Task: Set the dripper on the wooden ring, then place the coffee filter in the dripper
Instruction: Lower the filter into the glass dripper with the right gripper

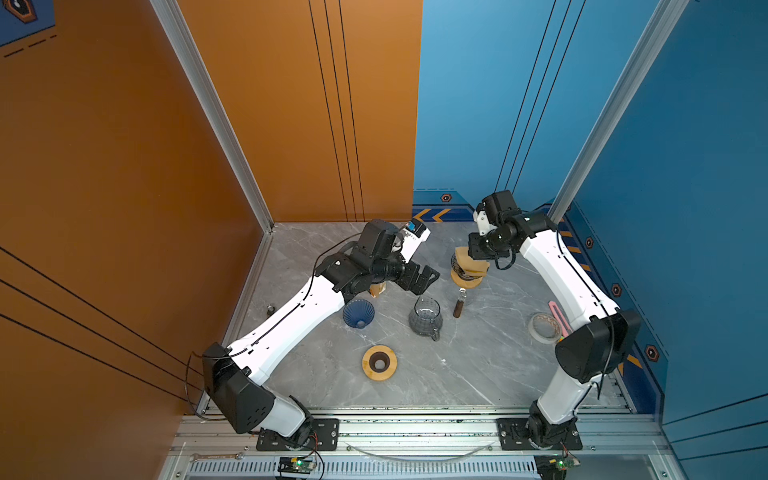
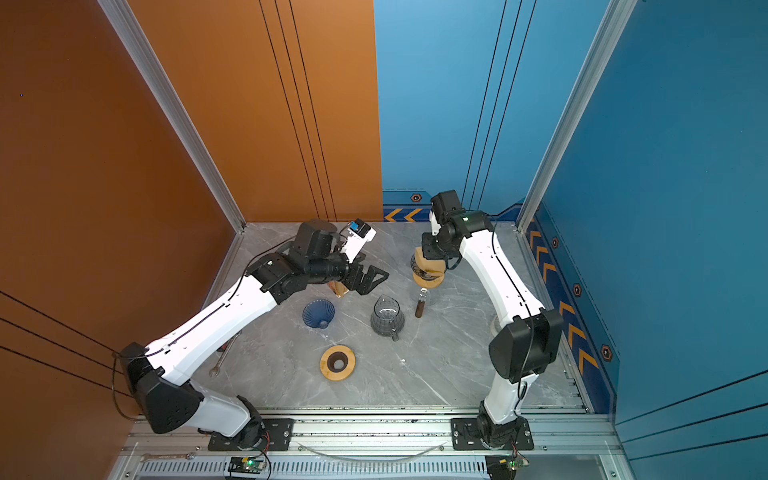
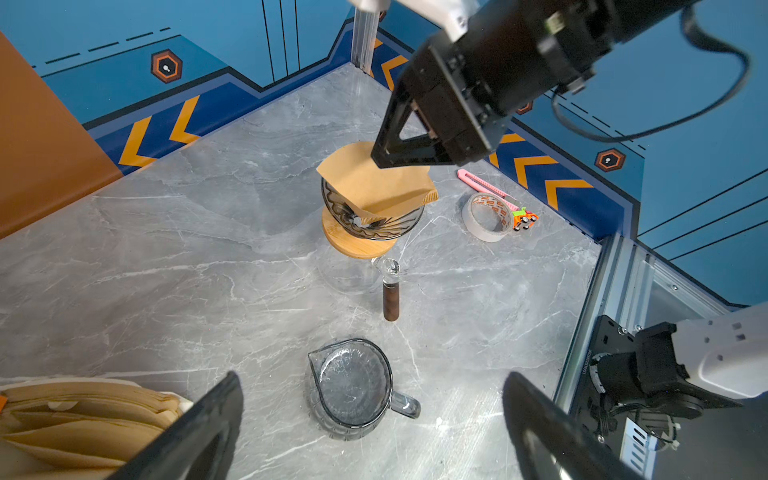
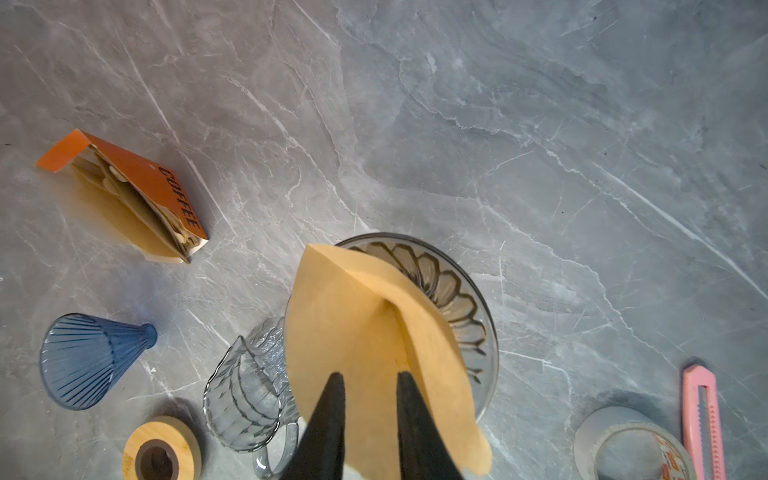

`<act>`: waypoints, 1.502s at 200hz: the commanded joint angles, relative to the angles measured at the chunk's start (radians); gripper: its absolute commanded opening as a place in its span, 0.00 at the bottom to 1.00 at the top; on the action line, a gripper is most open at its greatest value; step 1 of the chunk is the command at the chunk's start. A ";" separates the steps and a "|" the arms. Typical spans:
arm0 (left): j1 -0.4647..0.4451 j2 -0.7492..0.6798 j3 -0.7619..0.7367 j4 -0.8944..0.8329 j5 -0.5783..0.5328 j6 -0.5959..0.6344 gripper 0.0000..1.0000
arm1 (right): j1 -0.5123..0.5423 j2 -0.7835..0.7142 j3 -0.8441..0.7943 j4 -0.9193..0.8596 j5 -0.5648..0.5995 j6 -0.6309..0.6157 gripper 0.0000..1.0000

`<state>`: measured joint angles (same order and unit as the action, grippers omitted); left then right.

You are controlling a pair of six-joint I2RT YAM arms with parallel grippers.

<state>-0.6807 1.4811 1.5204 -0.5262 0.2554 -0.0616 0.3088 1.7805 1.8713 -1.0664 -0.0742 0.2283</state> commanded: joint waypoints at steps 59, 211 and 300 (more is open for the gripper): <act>0.009 -0.026 -0.003 0.014 0.023 -0.010 0.98 | 0.010 0.098 0.045 -0.047 0.078 -0.046 0.33; 0.006 -0.021 -0.003 0.014 0.024 -0.009 0.98 | 0.012 0.152 -0.021 -0.021 0.061 -0.071 0.39; 0.005 -0.021 -0.005 0.014 0.021 -0.007 0.98 | 0.015 0.188 -0.034 -0.003 0.044 -0.073 0.35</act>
<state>-0.6807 1.4811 1.5204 -0.5262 0.2554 -0.0616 0.3164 1.9545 1.8507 -1.0760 -0.0231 0.1719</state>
